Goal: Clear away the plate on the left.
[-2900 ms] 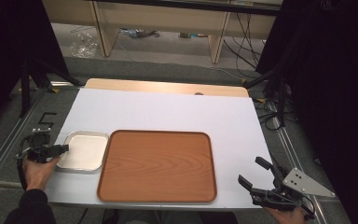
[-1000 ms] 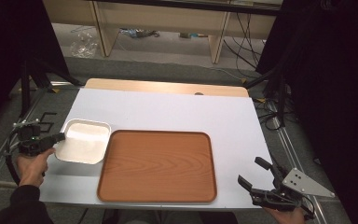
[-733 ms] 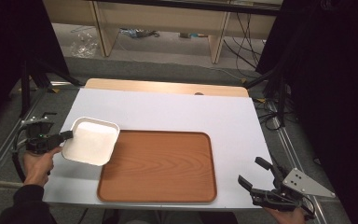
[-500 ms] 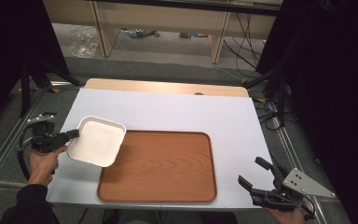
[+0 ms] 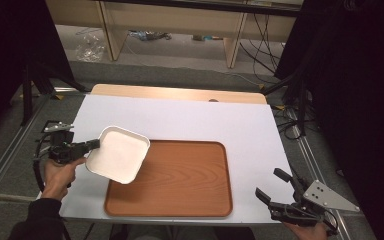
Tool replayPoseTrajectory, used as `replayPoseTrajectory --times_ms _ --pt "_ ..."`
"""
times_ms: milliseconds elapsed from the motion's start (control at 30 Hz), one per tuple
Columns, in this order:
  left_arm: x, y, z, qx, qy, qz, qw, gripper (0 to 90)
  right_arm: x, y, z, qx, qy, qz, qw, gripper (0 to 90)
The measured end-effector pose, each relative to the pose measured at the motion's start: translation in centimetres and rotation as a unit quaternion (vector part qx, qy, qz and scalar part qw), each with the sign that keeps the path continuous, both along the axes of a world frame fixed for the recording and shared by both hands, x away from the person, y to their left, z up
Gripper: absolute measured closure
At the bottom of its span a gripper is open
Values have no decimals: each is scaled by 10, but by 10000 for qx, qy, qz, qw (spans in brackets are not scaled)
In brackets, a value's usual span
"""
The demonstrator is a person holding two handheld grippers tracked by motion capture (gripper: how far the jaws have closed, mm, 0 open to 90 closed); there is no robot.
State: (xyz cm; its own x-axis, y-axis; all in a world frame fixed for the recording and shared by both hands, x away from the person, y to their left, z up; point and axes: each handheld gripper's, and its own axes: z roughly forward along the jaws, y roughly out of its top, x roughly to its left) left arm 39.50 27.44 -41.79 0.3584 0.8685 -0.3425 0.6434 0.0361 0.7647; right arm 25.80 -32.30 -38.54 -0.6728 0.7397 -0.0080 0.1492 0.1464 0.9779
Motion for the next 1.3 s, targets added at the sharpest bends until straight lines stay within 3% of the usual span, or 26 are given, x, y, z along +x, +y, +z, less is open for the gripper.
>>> replayPoseTrajectory --times_ms 467,667,1000,1033,1100,1233,1300 --pt "0 -44 -3 5 70 -613 9981 888 0 0 0 -8 46 48 10000 166" --pt "-1 -54 -5 -38 70 -754 9971 887 0 0 -1 43 -23 29 10000 166" --pt "-3 -81 -8 24 135 -1154 9932 887 0 0 0 -12 -2 -4 10000 166" --pt "-4 -84 -9 22 154 -1178 9929 887 1 1 -1 84 -12 93 9999 166" --pt "-4 -89 -10 33 170 -1190 9927 887 0 0 0 -48 57 31 10000 166" --pt "-5 -97 -13 149 224 -1358 9904 887 0 0 0 -22 67 94 9999 166" --pt "-6 -102 -13 53 229 -1270 9916 886 0 0 0 2 -16 -14 10000 166"
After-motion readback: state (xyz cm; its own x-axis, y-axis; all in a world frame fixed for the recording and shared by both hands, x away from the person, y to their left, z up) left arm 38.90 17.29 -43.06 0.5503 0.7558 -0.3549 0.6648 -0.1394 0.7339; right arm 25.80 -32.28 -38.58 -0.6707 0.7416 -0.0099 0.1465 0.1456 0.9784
